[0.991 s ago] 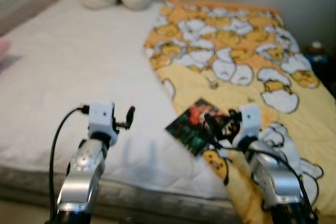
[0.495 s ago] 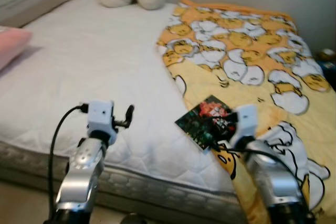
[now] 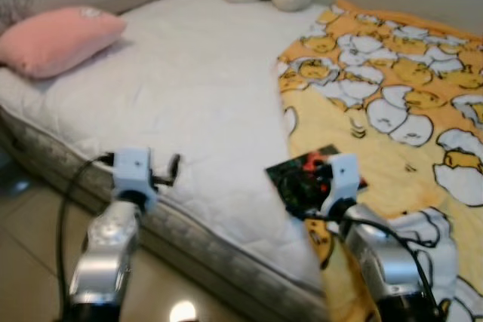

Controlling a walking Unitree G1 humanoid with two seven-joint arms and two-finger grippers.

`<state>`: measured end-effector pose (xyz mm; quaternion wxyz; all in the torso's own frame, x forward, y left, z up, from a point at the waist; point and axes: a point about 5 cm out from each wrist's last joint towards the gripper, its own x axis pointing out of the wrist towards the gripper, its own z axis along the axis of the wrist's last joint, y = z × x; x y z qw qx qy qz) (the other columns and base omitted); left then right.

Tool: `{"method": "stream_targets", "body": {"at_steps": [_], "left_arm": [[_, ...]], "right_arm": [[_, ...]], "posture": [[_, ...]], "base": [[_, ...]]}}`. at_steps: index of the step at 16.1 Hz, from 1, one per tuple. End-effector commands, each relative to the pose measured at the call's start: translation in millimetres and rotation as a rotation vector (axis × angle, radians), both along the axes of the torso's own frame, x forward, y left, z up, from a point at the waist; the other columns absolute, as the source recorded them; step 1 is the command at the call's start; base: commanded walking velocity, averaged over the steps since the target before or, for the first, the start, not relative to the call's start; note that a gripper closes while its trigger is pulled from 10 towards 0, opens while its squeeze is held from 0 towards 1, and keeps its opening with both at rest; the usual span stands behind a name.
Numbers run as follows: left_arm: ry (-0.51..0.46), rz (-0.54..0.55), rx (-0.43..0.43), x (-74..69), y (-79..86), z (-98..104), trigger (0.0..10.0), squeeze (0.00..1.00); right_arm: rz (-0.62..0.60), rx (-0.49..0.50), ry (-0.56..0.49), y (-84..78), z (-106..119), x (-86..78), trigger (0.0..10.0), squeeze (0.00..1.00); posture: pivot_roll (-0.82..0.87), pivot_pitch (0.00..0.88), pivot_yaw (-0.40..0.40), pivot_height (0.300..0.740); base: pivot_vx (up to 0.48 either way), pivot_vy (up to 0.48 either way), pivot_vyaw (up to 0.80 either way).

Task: Clean up the room

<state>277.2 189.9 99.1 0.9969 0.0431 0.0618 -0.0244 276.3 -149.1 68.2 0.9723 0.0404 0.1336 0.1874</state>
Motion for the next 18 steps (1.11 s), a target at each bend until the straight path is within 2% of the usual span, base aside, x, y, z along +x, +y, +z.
{"method": "stream_targets", "body": {"at_steps": [1, 7, 12, 15, 18], "left_arm": [[0.012, -0.021, -0.003, -0.3, -7.8, -3.4, 10.0, 0.0], [0.009, -0.052, 0.001, 3.7, -9.0, -1.5, 10.0, 0.0], [0.014, -0.049, -0.042, 4.7, -10.3, -2.2, 10.0, 0.0], [0.025, -0.05, -0.021, -0.8, -11.2, -6.1, 10.0, 0.0], [0.018, -0.049, -0.037, 0.7, -11.2, -5.4, 10.0, 0.0]], "right_arm": [[-0.026, -0.001, 0.022, -6.7, -2.8, -3.0, 10.0, 0.0], [-0.081, 0.002, 0.033, -11.1, -6.2, -9.1, 10.0, 0.0], [-0.084, 0.008, 0.023, -14.4, -1.9, -9.2, 10.0, 0.0], [-0.073, -0.007, 0.03, -14.3, -3.1, -8.7, 10.0, 0.0], [-0.074, -0.013, 0.033, -15.0, -2.4, -7.8, 10.0, 0.0]], "posture": [[0.0, 0.0, 0.017, 0.74], [-0.01, 0.0, 0.044, 0.74], [-0.02, 0.0, 0.038, 0.74], [-0.01, 0.0, 0.026, 0.74], [-0.01, 0.0, 0.027, 0.74]], "base": [[0.0, 0.0, 0.0], [0.172, 0.0, 0.0], [0.257, 0.0, 0.0], [0.0, 0.0, 0.0], [0.0, 0.0, 0.0]]}}
